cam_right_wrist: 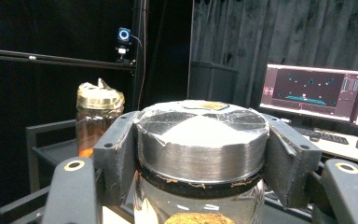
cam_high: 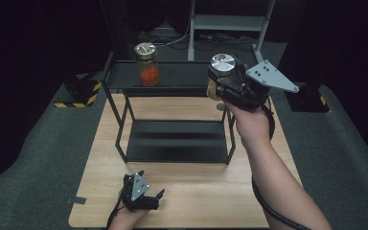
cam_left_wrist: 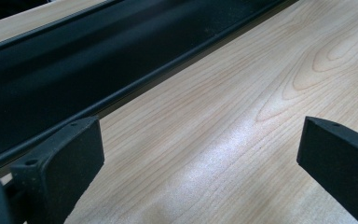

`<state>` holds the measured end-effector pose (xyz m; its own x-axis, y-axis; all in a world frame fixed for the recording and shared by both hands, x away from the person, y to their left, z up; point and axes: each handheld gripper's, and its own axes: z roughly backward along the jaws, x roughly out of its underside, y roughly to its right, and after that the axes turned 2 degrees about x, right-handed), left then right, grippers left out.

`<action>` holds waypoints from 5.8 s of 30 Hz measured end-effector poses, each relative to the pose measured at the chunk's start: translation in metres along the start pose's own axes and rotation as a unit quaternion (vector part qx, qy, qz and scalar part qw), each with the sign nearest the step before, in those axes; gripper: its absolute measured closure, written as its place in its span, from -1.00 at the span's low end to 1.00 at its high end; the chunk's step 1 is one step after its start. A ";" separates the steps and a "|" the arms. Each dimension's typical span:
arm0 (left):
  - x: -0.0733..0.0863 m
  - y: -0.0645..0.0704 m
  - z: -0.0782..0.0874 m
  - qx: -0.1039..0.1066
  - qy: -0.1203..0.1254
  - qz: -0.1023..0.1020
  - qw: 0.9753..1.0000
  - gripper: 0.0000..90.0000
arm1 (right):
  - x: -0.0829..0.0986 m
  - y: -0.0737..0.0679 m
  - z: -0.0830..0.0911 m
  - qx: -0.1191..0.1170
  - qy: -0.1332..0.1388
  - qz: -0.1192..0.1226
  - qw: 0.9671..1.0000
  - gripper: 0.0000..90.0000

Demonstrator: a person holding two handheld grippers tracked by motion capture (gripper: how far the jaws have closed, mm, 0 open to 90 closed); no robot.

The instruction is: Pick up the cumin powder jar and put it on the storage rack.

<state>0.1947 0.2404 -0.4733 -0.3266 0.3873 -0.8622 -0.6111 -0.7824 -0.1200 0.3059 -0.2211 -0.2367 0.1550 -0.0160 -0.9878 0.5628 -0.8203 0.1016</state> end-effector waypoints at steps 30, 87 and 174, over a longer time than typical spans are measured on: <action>0.003 -0.003 0.001 0.004 0.008 0.007 1.000 -0.98 | 0.005 0.002 -0.068 0.037 -0.017 -0.009 0.999 -0.23; 0.005 -0.003 0.003 0.006 0.015 0.007 1.000 -0.98 | 0.015 -0.003 -0.083 0.044 -0.036 -0.026 0.998 -0.35; 0.007 -0.003 0.003 0.010 0.018 -0.002 1.000 -0.98 | 0.072 -0.024 0.080 0.003 -0.055 0.052 0.997 -1.00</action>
<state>0.1923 0.2468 -0.4771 -0.2986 0.3716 -0.8790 -0.6264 -0.7712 -0.1133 0.2380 -0.2485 -0.3194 0.1210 -0.1636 -0.9791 0.5436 -0.8144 0.2033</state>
